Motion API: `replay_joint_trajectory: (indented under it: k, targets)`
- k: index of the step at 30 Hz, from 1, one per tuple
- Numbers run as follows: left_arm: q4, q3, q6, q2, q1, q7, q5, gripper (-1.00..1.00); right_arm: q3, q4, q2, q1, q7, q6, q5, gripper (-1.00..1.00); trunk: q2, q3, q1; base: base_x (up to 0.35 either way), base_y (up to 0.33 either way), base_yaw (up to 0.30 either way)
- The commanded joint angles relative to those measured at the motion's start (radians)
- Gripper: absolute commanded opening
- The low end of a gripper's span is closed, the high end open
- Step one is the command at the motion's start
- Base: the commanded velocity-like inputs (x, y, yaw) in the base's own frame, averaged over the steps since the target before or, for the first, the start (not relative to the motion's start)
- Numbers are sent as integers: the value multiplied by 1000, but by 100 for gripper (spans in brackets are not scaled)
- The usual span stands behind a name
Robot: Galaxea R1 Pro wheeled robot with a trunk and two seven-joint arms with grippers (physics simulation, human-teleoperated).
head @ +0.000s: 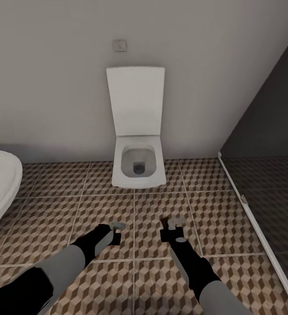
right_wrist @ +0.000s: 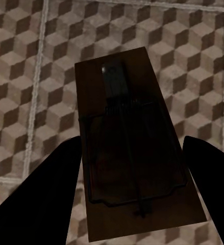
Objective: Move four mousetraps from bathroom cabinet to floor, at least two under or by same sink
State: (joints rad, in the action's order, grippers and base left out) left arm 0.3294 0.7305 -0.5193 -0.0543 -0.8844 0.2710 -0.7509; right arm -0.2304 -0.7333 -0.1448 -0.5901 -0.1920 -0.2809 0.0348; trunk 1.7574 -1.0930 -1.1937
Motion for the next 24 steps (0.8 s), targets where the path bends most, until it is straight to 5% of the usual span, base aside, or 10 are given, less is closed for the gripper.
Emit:
replay_joint_trajectory:
  k: [1,10,24]
  targets:
    - [2,7,-4,1,-1,7,-7,-100,-4,-2,1,0,-7,-6,4,-100,8,-5,-4,0,0,0]
    - [16,6,-4,0,-1,8,-7,-100,-4,-2,1,0,-7,-6,4,-100,71,-48,-38,0,0,0]
    - [229,4,-53,16,-1,10,-7,-100,-4,-2,1,0,-7,-6,4,-100,169,-114,-92,0,0,0]
